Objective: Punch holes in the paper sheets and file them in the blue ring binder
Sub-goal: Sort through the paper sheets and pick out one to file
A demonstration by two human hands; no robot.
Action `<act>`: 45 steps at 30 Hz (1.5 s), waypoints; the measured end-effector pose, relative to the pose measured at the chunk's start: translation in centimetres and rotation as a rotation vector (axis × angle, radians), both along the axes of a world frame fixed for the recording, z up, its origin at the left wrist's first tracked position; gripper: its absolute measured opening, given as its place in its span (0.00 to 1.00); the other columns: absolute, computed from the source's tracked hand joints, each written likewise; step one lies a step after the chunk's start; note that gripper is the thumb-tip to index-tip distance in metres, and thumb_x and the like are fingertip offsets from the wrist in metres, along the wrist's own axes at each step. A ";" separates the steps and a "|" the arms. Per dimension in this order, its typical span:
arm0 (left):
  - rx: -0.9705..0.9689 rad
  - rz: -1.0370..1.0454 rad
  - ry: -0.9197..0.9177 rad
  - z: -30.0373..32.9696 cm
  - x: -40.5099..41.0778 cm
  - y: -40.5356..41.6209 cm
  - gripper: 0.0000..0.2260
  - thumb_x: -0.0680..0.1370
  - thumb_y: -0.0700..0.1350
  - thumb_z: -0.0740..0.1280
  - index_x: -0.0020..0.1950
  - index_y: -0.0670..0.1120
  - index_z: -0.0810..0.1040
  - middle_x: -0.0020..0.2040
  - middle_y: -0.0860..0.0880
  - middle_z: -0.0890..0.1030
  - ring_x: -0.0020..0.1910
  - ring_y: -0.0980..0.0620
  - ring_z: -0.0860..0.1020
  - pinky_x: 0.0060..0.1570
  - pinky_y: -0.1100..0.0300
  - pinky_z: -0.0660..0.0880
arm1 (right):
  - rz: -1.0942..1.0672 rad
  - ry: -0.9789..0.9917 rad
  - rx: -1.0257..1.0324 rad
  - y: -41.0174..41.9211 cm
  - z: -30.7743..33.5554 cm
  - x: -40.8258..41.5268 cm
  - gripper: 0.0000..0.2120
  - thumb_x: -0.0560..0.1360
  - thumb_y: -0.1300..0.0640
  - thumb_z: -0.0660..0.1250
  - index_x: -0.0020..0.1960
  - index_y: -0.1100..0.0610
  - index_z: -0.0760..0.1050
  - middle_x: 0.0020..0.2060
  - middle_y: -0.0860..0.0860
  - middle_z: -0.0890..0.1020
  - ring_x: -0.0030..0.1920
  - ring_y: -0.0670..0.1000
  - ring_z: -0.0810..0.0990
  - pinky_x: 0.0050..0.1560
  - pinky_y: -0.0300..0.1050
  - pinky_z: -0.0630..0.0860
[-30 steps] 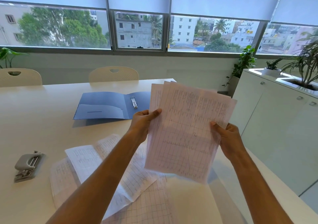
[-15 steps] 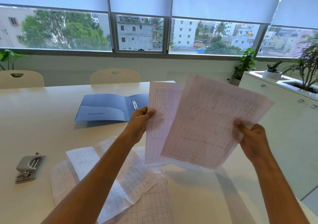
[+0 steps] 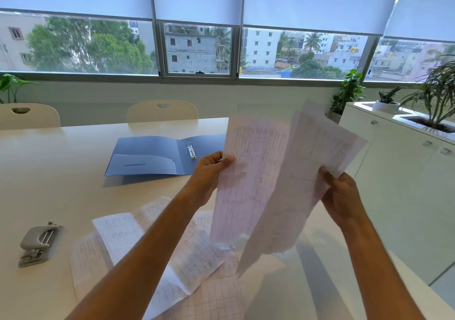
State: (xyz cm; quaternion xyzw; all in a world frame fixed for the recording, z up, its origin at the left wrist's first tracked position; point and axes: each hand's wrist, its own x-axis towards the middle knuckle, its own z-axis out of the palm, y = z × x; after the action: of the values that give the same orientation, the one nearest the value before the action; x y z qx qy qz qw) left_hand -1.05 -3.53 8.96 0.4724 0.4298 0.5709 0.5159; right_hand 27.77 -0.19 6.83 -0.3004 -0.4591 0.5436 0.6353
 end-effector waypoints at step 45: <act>0.064 -0.083 0.178 -2.8 3.2 1.2 0.07 0.75 0.37 0.68 0.50 0.46 0.78 0.48 0.48 0.81 0.48 0.49 0.81 0.41 0.58 0.81 | -0.124 -0.428 -0.060 -2.0 -1.6 -1.0 0.08 0.68 0.58 0.76 0.45 0.56 0.80 0.45 0.52 0.85 0.49 0.58 0.82 0.54 0.64 0.78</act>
State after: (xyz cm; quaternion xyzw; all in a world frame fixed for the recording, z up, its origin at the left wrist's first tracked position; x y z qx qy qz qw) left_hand 2.11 -2.34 6.11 0.5548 0.4358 0.5182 0.4835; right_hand 26.73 -2.16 5.20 -0.4554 -0.5476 0.4409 0.5462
